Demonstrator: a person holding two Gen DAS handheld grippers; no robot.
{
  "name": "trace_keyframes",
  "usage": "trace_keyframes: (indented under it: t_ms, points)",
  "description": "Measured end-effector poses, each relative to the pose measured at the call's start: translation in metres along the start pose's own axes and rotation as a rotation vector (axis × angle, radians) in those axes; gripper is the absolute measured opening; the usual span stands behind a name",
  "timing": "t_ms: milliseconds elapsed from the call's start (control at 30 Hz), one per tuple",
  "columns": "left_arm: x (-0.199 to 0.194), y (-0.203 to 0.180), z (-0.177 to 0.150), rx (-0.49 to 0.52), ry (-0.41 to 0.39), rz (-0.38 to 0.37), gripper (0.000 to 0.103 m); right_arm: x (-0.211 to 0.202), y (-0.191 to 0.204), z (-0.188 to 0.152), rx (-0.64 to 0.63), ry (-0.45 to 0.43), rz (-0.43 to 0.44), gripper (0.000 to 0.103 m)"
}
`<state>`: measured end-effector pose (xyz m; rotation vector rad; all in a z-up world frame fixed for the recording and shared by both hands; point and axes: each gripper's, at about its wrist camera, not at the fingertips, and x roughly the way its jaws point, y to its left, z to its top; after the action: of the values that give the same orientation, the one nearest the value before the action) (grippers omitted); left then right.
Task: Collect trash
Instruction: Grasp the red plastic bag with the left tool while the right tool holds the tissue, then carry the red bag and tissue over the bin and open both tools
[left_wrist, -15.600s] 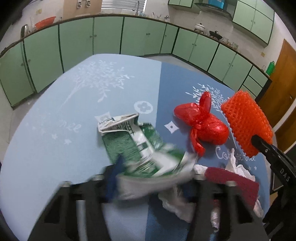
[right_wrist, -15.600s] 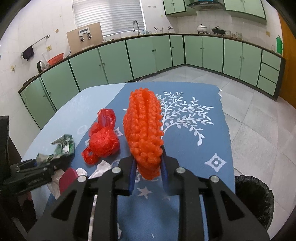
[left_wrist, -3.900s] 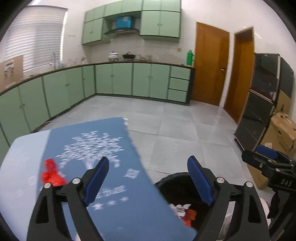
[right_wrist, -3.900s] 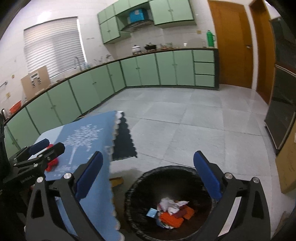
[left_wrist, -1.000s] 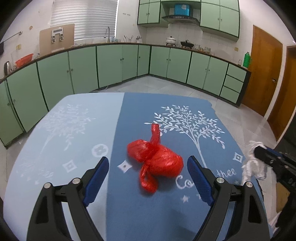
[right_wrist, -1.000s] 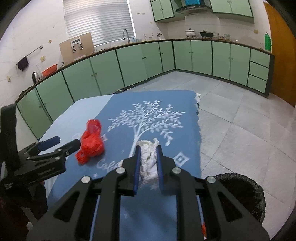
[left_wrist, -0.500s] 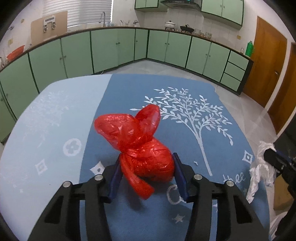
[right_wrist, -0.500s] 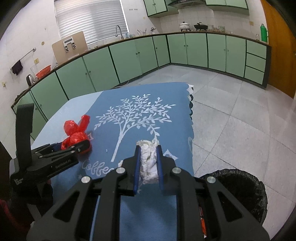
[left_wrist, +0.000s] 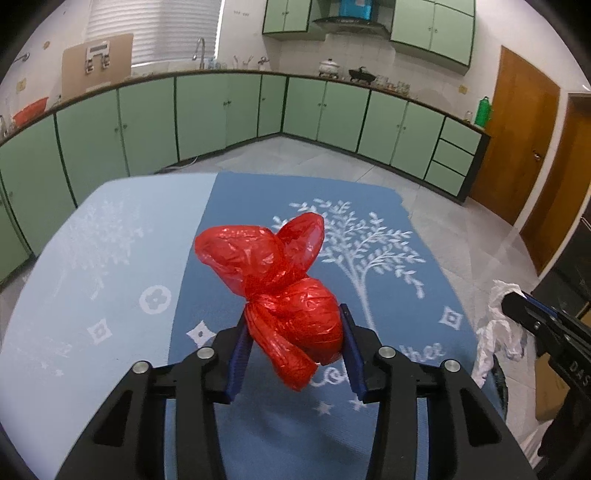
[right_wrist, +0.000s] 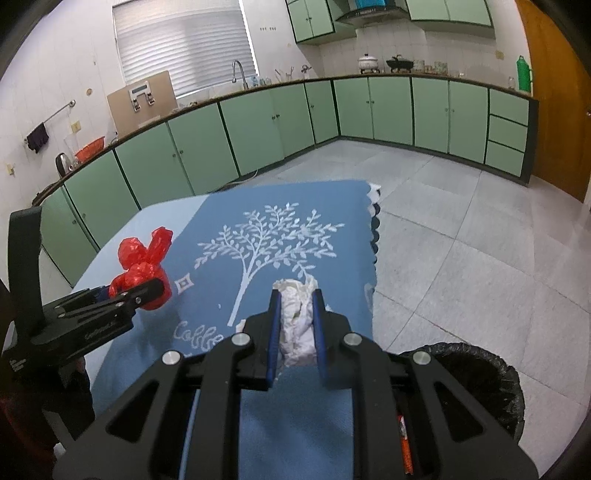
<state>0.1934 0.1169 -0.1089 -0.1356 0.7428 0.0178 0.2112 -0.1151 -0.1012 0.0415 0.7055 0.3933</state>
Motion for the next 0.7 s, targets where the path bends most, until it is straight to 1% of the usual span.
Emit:
trace_keyframes:
  t_ms: [233,433,700]
  points:
    - [-0.026,-0.023,0.003,0.045,-0.029,-0.04,0.044,-0.031,-0.006,0.004,0.004,-0.038,-0.013,0.015]
    - [-0.041,-0.052,0.002,0.1,-0.042,-0.097,0.044,-0.061,-0.022,0.003,0.025,-0.073,-0.039,0.015]
    - [-0.048,-0.101,-0.001,0.162,-0.051,-0.191,0.044,-0.099,-0.057,-0.009,0.068,-0.101,-0.12,0.015]
